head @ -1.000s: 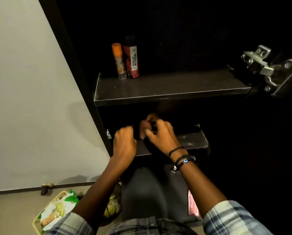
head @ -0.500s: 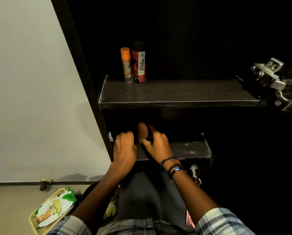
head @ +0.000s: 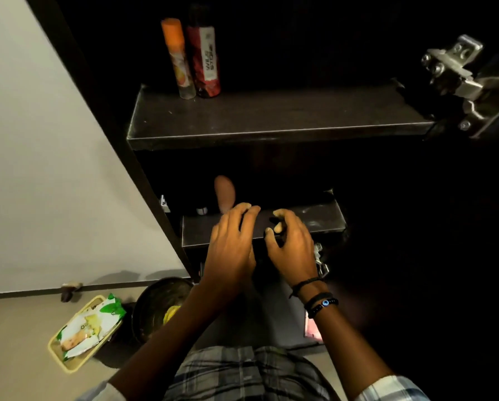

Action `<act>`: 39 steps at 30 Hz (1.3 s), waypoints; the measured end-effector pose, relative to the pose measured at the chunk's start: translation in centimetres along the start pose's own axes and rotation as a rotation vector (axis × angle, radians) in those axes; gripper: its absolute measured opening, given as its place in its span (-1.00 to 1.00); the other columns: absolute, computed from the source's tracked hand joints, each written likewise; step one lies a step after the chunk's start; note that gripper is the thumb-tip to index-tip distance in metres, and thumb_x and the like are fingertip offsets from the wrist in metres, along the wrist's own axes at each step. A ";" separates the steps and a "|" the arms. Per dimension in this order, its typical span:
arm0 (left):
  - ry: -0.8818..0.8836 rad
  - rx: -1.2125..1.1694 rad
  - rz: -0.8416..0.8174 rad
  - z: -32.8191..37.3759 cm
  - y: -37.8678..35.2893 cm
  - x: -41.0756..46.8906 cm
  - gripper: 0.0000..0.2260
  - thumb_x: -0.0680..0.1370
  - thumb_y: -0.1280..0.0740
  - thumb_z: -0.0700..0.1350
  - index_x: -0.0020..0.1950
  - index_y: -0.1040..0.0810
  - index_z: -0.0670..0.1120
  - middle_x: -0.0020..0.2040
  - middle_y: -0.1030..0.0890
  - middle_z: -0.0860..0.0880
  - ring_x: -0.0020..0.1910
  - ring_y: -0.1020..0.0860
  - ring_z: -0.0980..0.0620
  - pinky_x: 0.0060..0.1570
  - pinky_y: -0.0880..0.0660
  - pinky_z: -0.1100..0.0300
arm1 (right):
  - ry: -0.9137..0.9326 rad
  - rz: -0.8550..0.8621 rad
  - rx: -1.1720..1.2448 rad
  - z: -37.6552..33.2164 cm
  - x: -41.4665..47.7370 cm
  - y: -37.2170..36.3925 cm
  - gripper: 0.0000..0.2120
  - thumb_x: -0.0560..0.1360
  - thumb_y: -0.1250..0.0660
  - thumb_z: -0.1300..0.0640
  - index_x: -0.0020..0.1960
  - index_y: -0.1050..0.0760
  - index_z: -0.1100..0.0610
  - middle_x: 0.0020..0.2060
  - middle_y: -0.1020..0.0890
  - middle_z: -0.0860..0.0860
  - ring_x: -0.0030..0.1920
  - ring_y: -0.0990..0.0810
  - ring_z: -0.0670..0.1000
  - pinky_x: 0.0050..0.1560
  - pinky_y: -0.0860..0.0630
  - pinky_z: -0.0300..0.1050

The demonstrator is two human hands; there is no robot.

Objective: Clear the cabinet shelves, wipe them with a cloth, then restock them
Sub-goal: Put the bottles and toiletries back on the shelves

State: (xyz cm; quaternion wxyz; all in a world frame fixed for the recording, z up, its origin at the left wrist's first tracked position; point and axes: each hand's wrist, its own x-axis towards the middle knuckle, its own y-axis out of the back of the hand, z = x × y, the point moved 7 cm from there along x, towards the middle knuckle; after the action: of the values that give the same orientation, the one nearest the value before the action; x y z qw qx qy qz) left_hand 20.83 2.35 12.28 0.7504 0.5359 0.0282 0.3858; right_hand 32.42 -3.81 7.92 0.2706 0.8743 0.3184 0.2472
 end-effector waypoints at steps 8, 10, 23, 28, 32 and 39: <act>-0.132 -0.014 -0.396 2.0 -10.3 -2.8 -0.60 0.45 -0.24 -0.14 0.30 -0.42 -0.11 0.21 -0.50 -0.12 0.11 -0.50 -0.18 0.00 -0.46 -0.04 | -0.362 -0.051 -0.199 11.0 -4.6 2.3 -0.83 0.46 -0.31 0.23 0.04 -0.41 0.18 -0.11 -0.60 0.14 -0.06 -0.59 0.20 -0.10 -0.49 -0.01; -0.156 -0.001 -0.497 2.1 -13.1 -3.5 -0.54 0.47 -0.26 -0.20 0.38 -0.34 -0.11 0.28 -0.44 -0.14 0.18 -0.45 -0.20 0.11 -0.43 -0.07 | -0.438 -0.131 -0.230 13.3 -5.4 1.9 -0.78 0.45 -0.31 0.26 0.09 -0.42 0.19 -0.02 -0.59 0.16 0.01 -0.58 0.22 -0.01 -0.52 0.05; -0.102 0.098 -0.843 -1.1 -24.9 -4.1 -0.29 0.49 -0.22 -0.29 0.54 0.06 -0.04 0.56 0.06 -0.07 0.53 0.04 -0.11 0.48 -0.04 -0.07 | -0.288 -0.551 -0.259 18.1 -3.0 -4.2 -0.32 0.40 -0.34 0.39 0.47 -0.24 0.15 0.51 -0.15 0.14 0.50 -0.19 0.18 0.46 -0.24 -0.05; -0.063 -0.060 -0.809 -1.9 -26.1 -3.6 -0.46 0.55 -0.14 -0.31 0.51 -0.07 -0.13 0.54 -0.09 -0.12 0.51 -0.13 -0.12 0.47 -0.11 0.01 | -0.252 -0.639 -0.318 19.8 -2.7 -6.0 -0.29 0.42 -0.33 0.36 0.50 -0.20 0.07 0.53 -0.13 0.14 0.52 -0.12 0.18 0.46 -0.18 -0.04; 0.055 -0.062 -0.862 -2.4 -26.7 -3.8 -0.55 0.62 -0.08 -0.21 0.52 -0.11 -0.14 0.52 -0.18 -0.13 0.41 -0.31 -0.16 0.41 -0.22 0.04 | -0.270 -0.616 -0.298 20.5 -2.3 -6.5 -0.38 0.47 -0.28 0.36 0.48 -0.26 0.07 0.50 -0.20 0.13 0.48 -0.21 0.17 0.44 -0.19 -0.10; 0.118 0.103 -0.800 -4.3 -27.6 -4.4 -0.65 0.61 -0.12 -0.17 0.42 -0.32 -0.10 0.32 -0.48 -0.13 0.26 -0.46 -0.15 0.24 -0.33 0.08 | -0.330 -0.467 -0.334 21.4 -1.2 -7.4 -0.65 0.53 -0.16 0.29 0.30 -0.43 0.13 0.25 -0.47 0.20 0.21 -0.49 0.24 0.17 -0.44 0.03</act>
State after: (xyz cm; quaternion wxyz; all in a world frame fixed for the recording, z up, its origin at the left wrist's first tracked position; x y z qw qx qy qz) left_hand 30.91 -0.46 -13.98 0.8107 0.4963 0.2968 0.0917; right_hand 41.37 -6.59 -12.72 0.5076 0.7494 0.4171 0.0824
